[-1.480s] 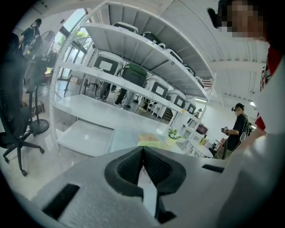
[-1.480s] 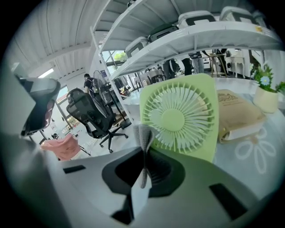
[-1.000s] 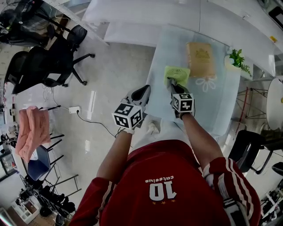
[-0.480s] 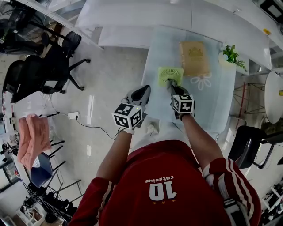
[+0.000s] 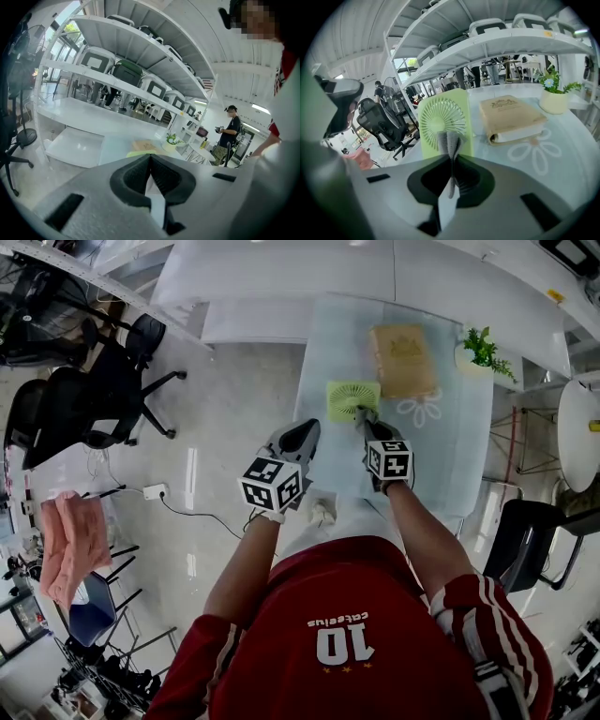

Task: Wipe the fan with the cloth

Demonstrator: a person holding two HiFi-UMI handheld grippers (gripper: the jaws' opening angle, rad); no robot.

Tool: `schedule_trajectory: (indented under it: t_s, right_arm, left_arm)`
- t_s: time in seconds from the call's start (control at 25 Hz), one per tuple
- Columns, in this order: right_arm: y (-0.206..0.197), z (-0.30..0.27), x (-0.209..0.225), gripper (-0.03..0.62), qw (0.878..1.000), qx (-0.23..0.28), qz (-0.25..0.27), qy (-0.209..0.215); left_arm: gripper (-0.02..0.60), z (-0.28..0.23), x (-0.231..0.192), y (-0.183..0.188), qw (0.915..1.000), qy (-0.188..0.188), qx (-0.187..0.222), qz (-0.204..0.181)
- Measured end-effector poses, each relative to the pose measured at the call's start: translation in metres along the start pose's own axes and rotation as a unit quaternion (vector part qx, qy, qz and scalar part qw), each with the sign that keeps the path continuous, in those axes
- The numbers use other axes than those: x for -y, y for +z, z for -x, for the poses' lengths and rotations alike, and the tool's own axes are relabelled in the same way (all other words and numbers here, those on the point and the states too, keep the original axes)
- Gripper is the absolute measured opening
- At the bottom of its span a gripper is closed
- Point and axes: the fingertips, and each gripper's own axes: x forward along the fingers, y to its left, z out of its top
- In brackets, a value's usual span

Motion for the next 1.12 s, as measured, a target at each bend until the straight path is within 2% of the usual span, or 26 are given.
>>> schedule_trajectory:
  t_s: [0.68, 1.12]
  right_arm:
    - [0.000, 0.015, 0.028, 0.014, 0.999, 0.002, -0.017, -0.027]
    - [0.007, 0.037, 0.043, 0.014, 0.998, 0.006, -0.025, -0.049]
  left_arm:
    - [0.000, -0.021, 0.017, 0.008, 0.9997, -0.025, 0.000, -0.005]
    - [0.000, -0.022, 0.034, 0.018, 0.9988, -0.046, 0.014, -0.010]
